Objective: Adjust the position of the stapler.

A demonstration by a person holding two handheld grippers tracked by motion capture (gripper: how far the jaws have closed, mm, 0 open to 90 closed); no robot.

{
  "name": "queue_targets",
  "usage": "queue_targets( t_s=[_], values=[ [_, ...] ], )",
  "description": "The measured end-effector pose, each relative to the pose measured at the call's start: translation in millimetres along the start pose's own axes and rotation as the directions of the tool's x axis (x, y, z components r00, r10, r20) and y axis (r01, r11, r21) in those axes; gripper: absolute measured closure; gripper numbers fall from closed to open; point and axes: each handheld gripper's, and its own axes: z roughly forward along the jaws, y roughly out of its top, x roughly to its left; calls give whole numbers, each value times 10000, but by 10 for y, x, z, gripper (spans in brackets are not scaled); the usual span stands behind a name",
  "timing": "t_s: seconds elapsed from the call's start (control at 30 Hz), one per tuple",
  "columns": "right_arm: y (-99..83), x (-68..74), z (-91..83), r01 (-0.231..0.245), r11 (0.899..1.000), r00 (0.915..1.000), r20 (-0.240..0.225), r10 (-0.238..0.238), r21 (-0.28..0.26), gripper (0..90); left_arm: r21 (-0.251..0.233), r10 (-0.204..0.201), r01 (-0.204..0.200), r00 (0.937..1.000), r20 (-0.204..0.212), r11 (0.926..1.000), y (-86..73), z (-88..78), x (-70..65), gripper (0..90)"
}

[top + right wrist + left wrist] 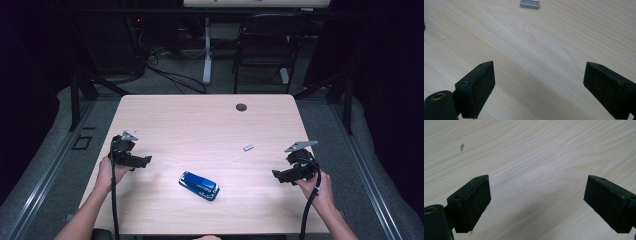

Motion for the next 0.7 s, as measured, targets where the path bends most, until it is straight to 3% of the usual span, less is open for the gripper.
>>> queue_targets(
  t_s=[0.13,0.3,0.4,0.53,0.67,0.7],
  values=[
    [15,-6,11,25,10000,10000,27,-25,19,101,184,-220,218,9997,133,9996,-3,22,18,2],
    [19,21,10,159,9999,9998,-100,-159,51,87,50,-398,397,9991,133,9992,-11,5,22,3],
    [25,21,17,164,9998,9998,-79,-163,83,81,-26,-299,298,9995,-61,9996,10,8,-10,2],
    [34,17,24,198,9998,9998,-74,-197,95,81,63,-203,203,9998,42,9998,45,50,-66,2],
    [38,24,31,237,9997,9997,-75,-236,106,84,16,-51,50,9997,246,10000,86,64,-144,38],
    [43,24,30,295,9995,9995,-76,-294,136,85,40,-26,24,9994,344,10000,95,71,-170,107]
  ],
)
